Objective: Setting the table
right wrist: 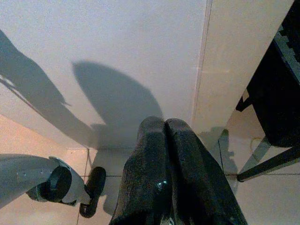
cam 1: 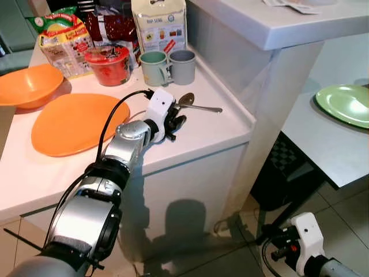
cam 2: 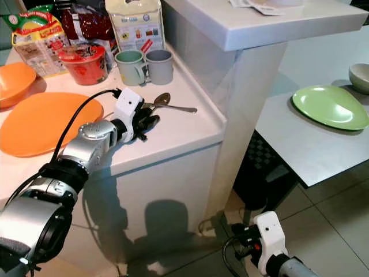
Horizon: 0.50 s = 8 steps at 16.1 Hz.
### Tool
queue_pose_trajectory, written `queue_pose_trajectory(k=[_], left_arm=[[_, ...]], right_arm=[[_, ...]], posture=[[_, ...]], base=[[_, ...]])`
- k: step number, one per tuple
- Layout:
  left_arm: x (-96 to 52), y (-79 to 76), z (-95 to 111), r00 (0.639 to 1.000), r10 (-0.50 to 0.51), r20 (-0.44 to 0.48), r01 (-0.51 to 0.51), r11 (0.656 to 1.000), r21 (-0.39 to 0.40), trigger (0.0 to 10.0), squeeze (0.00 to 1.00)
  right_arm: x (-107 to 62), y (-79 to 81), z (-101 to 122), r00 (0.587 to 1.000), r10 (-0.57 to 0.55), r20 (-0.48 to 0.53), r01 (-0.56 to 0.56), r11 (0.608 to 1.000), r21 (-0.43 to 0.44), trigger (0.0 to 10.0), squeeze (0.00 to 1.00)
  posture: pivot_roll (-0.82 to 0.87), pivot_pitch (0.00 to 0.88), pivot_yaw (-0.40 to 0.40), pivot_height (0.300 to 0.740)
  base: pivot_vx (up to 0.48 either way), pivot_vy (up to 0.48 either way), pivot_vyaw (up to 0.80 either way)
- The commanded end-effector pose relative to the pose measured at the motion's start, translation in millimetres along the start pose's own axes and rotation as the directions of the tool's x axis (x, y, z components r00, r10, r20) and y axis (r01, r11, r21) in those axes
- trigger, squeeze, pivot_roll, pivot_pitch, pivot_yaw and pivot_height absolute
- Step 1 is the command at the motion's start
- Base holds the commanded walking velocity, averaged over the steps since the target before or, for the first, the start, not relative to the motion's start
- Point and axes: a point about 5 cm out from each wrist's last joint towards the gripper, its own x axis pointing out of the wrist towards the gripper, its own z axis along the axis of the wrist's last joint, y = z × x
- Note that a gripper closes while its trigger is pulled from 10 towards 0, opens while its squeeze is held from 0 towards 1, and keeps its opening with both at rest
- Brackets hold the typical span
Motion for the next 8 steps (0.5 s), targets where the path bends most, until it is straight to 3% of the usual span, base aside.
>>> queue_pose_trajectory(k=[1,8], left_arm=[[-1.0,2.1,-8.5,0.999,0.01,-0.037,-0.01,1.0,-0.006,10.0,0.0],[-16.7,2.0,-32.7,0.999,-0.035,-0.021,0.033,0.996,-0.077,10.0,0.0]], right_arm=[[-4.1,-2.6,1.3,1.0,-0.018,0.001,0.018,1.0,0.002,10.0,0.0],[-2.6,-1.1,1.5,1.0,-0.012,-0.008,0.012,1.0,0.004,10.0,0.0]], posture=[[-0.15,0.074,0.052,0.74],[-0.12,0.08,0.051,0.74]], base=[[0.0,0.0,0.0],[0.0,0.0,0.0]])
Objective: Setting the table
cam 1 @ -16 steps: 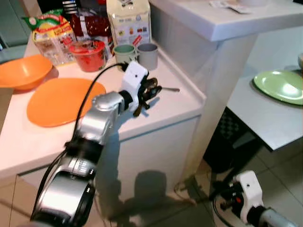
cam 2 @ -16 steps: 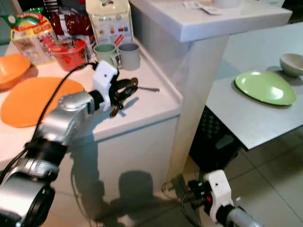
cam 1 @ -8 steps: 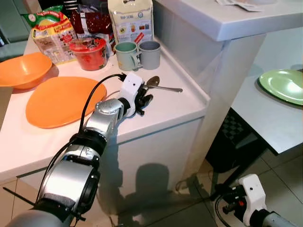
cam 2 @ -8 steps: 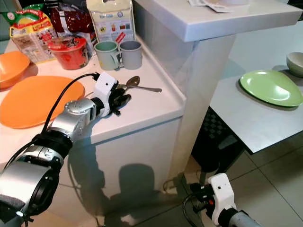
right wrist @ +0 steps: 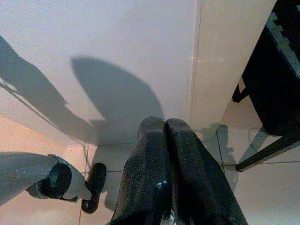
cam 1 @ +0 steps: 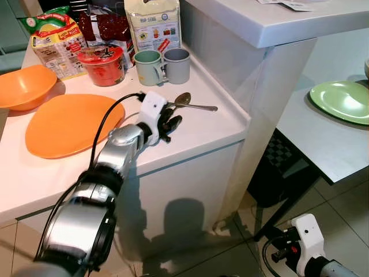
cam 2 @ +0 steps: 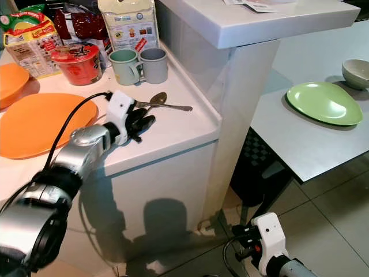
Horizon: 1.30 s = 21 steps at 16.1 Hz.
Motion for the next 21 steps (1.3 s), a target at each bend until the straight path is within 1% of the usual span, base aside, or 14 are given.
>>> queue_pose_trajectory(k=[1,2,3,5,8,11,12,13,14,17,18,19,20,21], left_arm=[[-6.3,-3.6,-22.4,0.997,-0.018,-0.075,0.014,0.998,-0.053,10.0,0.0],[-8.0,-5.7,-21.7,0.998,-0.024,-0.061,0.021,0.998,-0.059,10.0,0.0],[-13.5,-11.4,-20.0,0.999,-0.034,-0.031,0.031,0.996,-0.08,10.0,0.0],[-21.4,-19.6,-20.5,0.999,-0.047,-0.014,0.046,0.995,-0.093,10.0,0.0],[-33.7,-28.6,-22.6,0.999,-0.045,-0.006,0.044,0.992,-0.122,10.0,0.0],[-54.3,-40.9,-19.1,0.999,-0.044,-0.012,0.041,0.986,-0.16,10.0,0.0],[-58.5,-44.9,-16.8,0.999,-0.052,-0.01,0.05,0.986,-0.161,10.0,0.0],[-60.1,-46.6,-15.8,0.998,-0.057,-0.009,0.054,0.985,-0.162,10.0,0.0],[-61.1,-45.6,-7.6,0.998,-0.057,0.002,0.056,0.989,-0.138,10.0,0.0],[-58.8,-36.4,28.8,0.997,-0.023,0.074,0.03,0.995,-0.09,10.0,0.0],[-57.6,-34.6,36.8,0.996,-0.022,0.091,0.029,0.996,-0.079,10.0,0.0],[-54.3,-30.7,48.9,0.993,-0.016,0.118,0.024,0.998,-0.065,10.0,0.0],[-50.6,-27.0,55.2,0.992,-0.009,0.129,0.015,0.999,-0.044,10.0,0.0],[-45.1,-23.3,55.7,0.992,-0.004,0.123,0.007,1.0,-0.027,10.0,0.0]], right_arm=[[-0.6,-1.6,3.4,1.0,-0.005,0.005,0.005,1.0,-0.006,10.0,0.0],[0.5,-1.9,3.7,1.0,-0.004,0.005,0.005,1.0,-0.007,10.0,0.0],[2.7,-1.6,5.2,1.0,-0.002,0.009,0.002,1.0,-0.009,10.0,0.0],[4.3,-2.0,5.6,1.0,0.004,0.009,-0.004,1.0,-0.012,10.0,0.0],[6.1,-3.3,4.8,1.0,0.008,0.003,-0.008,1.0,-0.017,10.0,0.0],[7.4,-3.7,3.6,1.0,0.011,-0.004,-0.011,1.0,-0.02,10.0,0.0],[7.6,-3.9,3.4,1.0,0.012,-0.005,-0.012,1.0,-0.02,10.0,0.0],[7.7,-4.0,3.3,1.0,0.012,-0.005,-0.012,1.0,-0.02,10.0,0.0],[8.0,-3.4,2.5,1.0,0.013,-0.006,-0.013,1.0,-0.018,10.0,0.0],[8.3,-3.0,2.2,1.0,0.016,-0.004,-0.016,1.0,-0.019,10.0,0.0],[8.7,-3.2,1.9,1.0,0.015,-0.005,-0.015,1.0,-0.019,10.0,0.0],[9.3,-3.4,1.6,1.0,0.016,-0.005,-0.016,1.0,-0.02,10.0,0.0],[9.8,-3.3,1.6,1.0,0.018,-0.005,-0.018,1.0,-0.02,10.0,0.0],[10.1,-3.3,1.6,1.0,0.019,-0.005,-0.019,1.0,-0.02,10.0,0.0]], posture=[[-0.11,0.08,0.053,0.74],[-0.1,0.078,0.053,0.74],[-0.1,0.074,0.05,0.74],[-0.09,0.066,0.045,0.74],[-0.08,0.053,0.04,0.74],[-0.06,0.044,0.038,0.74],[-0.06,0.041,0.039,0.74],[-0.06,0.041,0.039,0.74],[-0.06,0.039,0.036,0.74],[-0.06,0.027,0.036,0.74],[-0.06,0.024,0.035,0.74],[-0.06,0.022,0.035,0.74],[-0.06,0.021,0.034,0.74],[-0.06,0.02,0.034,0.74]], base=[[0.0,0.0,0.0],[0.0,0.0,0.0],[0.0,0.0,0.0],[0.0,0.0,0.0],[0.0,0.0,0.0],[0.0,0.0,0.0],[0.0,0.0,0.0],[0.0,0.0,0.0],[0.0,0.0,0.0],[0.0,0.0,0.0],[0.0,0.0,0.0],[0.0,0.0,0.0],[0.0,0.0,0.0],[0.0,0.0,0.0]])
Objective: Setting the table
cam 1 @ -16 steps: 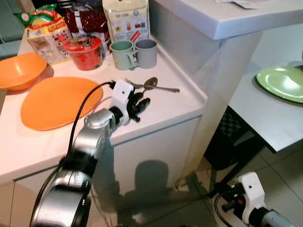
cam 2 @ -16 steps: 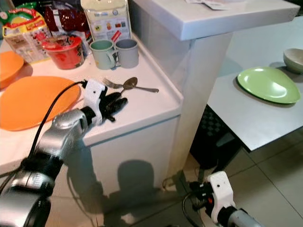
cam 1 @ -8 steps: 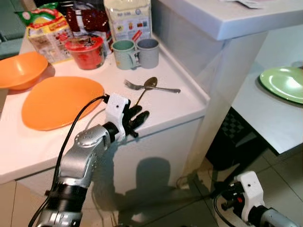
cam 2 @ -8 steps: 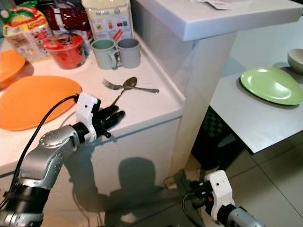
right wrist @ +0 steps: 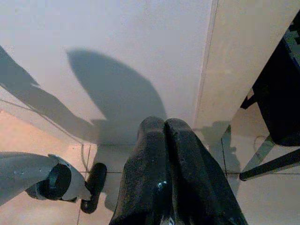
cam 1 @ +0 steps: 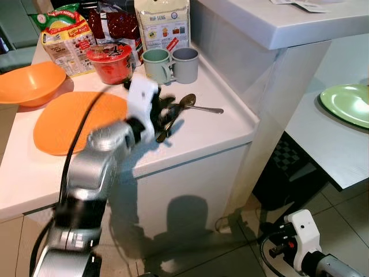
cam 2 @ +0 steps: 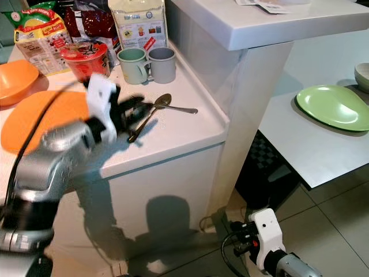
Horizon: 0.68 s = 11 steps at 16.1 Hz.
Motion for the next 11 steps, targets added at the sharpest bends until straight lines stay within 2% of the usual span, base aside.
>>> queue_pose_trajectory(k=[1,5,9,11], left_arm=[[3.2,3.6,-9.4,0.999,0.008,-0.045,-0.007,1.0,0.011,10.0,0.0],[31.5,10.8,-35.1,0.991,0.016,-0.135,-0.013,1.0,0.019,10.0,0.0],[40.1,19.2,-51.5,0.983,0.053,-0.175,-0.052,0.999,0.012,10.0,0.0],[39.9,21.6,-67.6,0.974,0.059,-0.218,-0.059,0.998,0.008,10.0,0.0]], right_arm=[[0.8,-0.1,-0.2,1.0,0.007,-0.002,-0.007,1.0,-0.007,10.0,0.0],[-1.2,-1.6,1.4,1.0,0.011,-0.001,-0.011,1.0,-0.008,10.0,0.0],[-5.8,-3.1,0.5,1.0,-0.01,-0.007,0.01,1.0,-0.002,10.0,0.0],[-8.6,-3.4,-0.3,1.0,-0.02,-0.013,0.02,1.0,0.001,10.0,0.0]], posture=[[-0.06,0.02,0.034,0.74],[-0.1,0.032,0.031,0.74],[-0.14,0.046,0.033,0.74],[-0.15,0.056,0.035,0.74]], base=[[0.0,0.0,0.0],[0.0,0.0,0.0],[0.0,0.0,0.0],[0.0,0.0,0.0]])
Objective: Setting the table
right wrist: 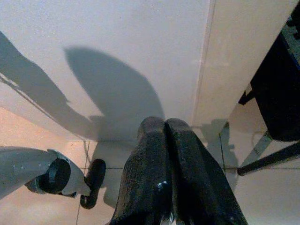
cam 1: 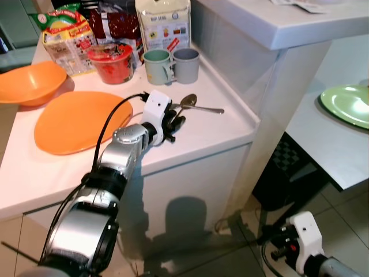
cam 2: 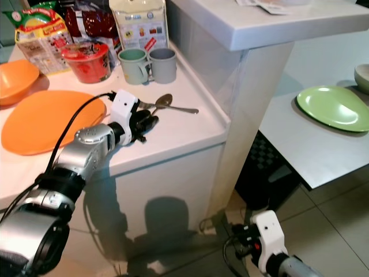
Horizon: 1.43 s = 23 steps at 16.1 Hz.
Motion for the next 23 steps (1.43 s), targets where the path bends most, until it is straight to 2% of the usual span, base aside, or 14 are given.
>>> queue_pose_trajectory(k=[1,4,6,9,11,14,16,19,23], left_arm=[[-1.4,0.9,-12.9,0.999,0.001,-0.044,-0.001,1.0,-0.005,10.0,0.0],[-3.4,-4.2,-19.8,0.998,-0.034,-0.045,0.033,0.999,-0.024,10.0,0.0],[-7.1,-14.0,-21.9,0.996,-0.085,-0.009,0.084,0.995,-0.049,10.0,0.0],[-22.8,-34.7,-16.7,0.988,-0.147,0.054,0.151,0.986,-0.077,10.0,0.0],[-32.2,-39.3,-8.5,0.986,-0.145,0.087,0.154,0.982,-0.113,10.0,0.0],[-49.1,-46.3,0.6,0.983,-0.151,0.108,0.163,0.98,-0.115,10.0,0.0],[-51.5,-42.2,13.5,0.985,-0.119,0.128,0.133,0.985,-0.106,10.0,0.0],[-47.6,-33.4,38.2,0.981,-0.106,0.161,0.114,0.993,-0.044,10.0,0.0],[-29.4,-20.9,43.5,0.987,-0.081,0.137,0.082,0.997,-0.001,10.0,0.0]], right_arm=[[-3.3,-2.2,3.4,1.0,-0.011,0.006,0.011,1.0,-0.004,10.0,0.0],[-3.8,-1.9,3.6,1.0,-0.009,0.004,0.009,1.0,-0.004,10.0,0.0],[-3.5,-1.2,4.5,1.0,-0.006,0.005,0.006,1.0,-0.006,10.0,0.0],[-1.8,-0.8,5.4,1.0,0.0,0.005,0.0,1.0,-0.006,10.0,0.0],[-0.2,-0.9,6.2,1.0,0.006,0.004,-0.006,1.0,-0.009,10.0,0.0],[1.4,-1.4,7.2,1.0,0.011,0.004,-0.011,1.0,-0.012,10.0,0.0],[2.2,-1.7,7.9,1.0,0.015,0.006,-0.015,1.0,-0.012,10.0,0.0],[2.7,-2.4,8.7,1.0,0.016,0.009,-0.016,1.0,-0.013,10.0,0.0],[1.9,-3.7,9.9,1.0,0.016,0.011,-0.016,1.0,-0.013,10.0,0.0]], posture=[[-0.15,0.059,0.034,0.74],[-0.14,0.065,0.032,0.74],[-0.12,0.066,0.034,0.74],[-0.1,0.065,0.034,0.74],[-0.09,0.062,0.035,0.74],[-0.08,0.059,0.033,0.74],[-0.07,0.056,0.032,0.74],[-0.07,0.053,0.032,0.74],[-0.1,0.06,0.032,0.74]], base=[[0.0,0.0,0.0],[0.0,0.0,0.0],[0.0,0.0,0.0],[0.0,0.0,0.0],[0.0,0.0,0.0],[0.0,0.0,0.0],[0.0,0.0,0.0],[0.0,0.0,0.0],[0.0,0.0,0.0]])
